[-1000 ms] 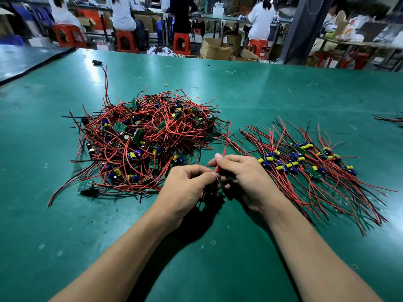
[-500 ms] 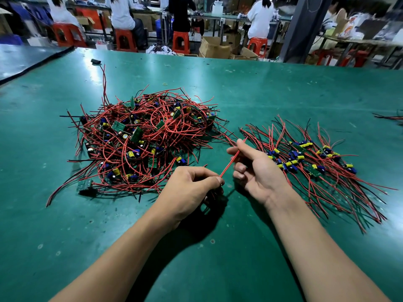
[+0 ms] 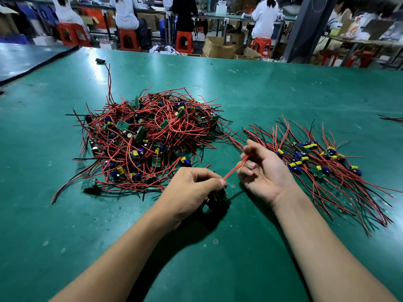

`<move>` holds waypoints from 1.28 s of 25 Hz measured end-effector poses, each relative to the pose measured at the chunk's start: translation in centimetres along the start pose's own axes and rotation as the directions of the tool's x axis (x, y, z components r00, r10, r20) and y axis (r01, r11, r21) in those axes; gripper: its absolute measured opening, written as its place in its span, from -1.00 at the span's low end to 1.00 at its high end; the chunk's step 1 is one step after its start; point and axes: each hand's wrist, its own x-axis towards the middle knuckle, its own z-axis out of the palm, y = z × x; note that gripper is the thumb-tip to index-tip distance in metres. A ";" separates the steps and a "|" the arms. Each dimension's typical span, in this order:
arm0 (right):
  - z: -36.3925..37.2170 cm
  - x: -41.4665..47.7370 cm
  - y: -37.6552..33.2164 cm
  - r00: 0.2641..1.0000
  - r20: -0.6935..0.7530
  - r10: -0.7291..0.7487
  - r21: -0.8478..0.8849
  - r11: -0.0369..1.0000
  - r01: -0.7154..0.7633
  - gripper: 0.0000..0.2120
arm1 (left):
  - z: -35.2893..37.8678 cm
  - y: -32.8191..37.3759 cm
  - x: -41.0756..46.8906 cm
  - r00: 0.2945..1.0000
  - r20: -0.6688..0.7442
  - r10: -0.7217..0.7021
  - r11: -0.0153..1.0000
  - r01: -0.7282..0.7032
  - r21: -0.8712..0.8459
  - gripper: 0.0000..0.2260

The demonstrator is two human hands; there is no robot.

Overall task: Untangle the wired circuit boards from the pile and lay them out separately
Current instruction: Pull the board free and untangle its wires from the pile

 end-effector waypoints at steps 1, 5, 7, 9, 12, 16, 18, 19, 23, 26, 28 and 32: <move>-0.2 0.1 0.1 1.000 -0.006 -0.004 -0.021 1.000 0.004 -0.72 | 0.0 0.0 0.0 1.000 -0.003 0.000 1.000 0.000 0.010 -0.92; -0.2 0.2 0.5 0.997 0.041 -0.069 -0.233 0.969 0.077 -0.64 | -0.1 -0.1 -0.1 0.999 -0.034 -0.014 0.999 0.013 -0.033 -0.91; 0.0 -0.1 1.1 0.988 0.109 -0.106 -0.431 0.891 0.143 -0.58 | 0.1 0.0 0.0 0.997 -0.067 -0.041 0.992 0.033 -0.120 -0.89; 0.2 -0.7 2.1 0.977 0.194 -0.088 -0.577 0.795 0.186 -0.58 | 0.1 0.0 0.1 0.993 -0.099 -0.065 0.980 0.045 -0.193 -0.86; 0.4 -1.3 3.7 0.958 0.286 -0.032 -0.622 0.754 0.211 -0.71 | 0.1 0.0 0.1 0.992 -0.106 -0.069 0.965 0.039 -0.258 -0.79; 0.3 -1.2 3.6 0.965 0.253 -0.060 -0.641 0.737 0.214 -0.74 | 0.1 0.0 0.0 0.995 -0.070 -0.065 0.955 0.042 -0.293 -0.80; 0.1 -1.0 3.2 0.970 0.232 -0.074 -0.644 0.736 0.211 -0.73 | 0.0 -0.1 0.3 0.996 -0.069 -0.061 0.960 0.040 -0.276 -0.85; 0.0 -0.8 3.1 0.970 0.222 -0.100 -0.636 0.739 0.221 -0.73 | -0.1 -0.2 0.3 0.996 -0.066 -0.059 0.963 0.040 -0.267 -0.86; 0.0 0.0 2.6 0.961 0.148 -0.234 -0.547 0.790 0.277 -0.74 | -0.1 -0.2 0.2 0.998 -0.039 -0.055 0.970 0.045 -0.240 -0.88; -0.1 0.2 1.8 0.954 0.058 -0.293 -0.464 0.839 0.285 -0.74 | 0.0 -0.2 0.2 0.999 -0.020 -0.046 0.977 0.041 -0.208 -0.89; -0.1 0.2 1.4 0.958 0.012 -0.287 -0.386 0.882 0.269 -0.74 | -0.1 -0.2 0.2 0.999 -0.008 -0.034 0.984 0.032 -0.175 -0.89; 0.1 0.0 0.6 0.976 -0.036 -0.216 -0.219 0.954 0.203 -0.63 | -0.3 -0.2 0.1 0.999 0.021 -0.027 0.989 0.030 -0.143 -0.88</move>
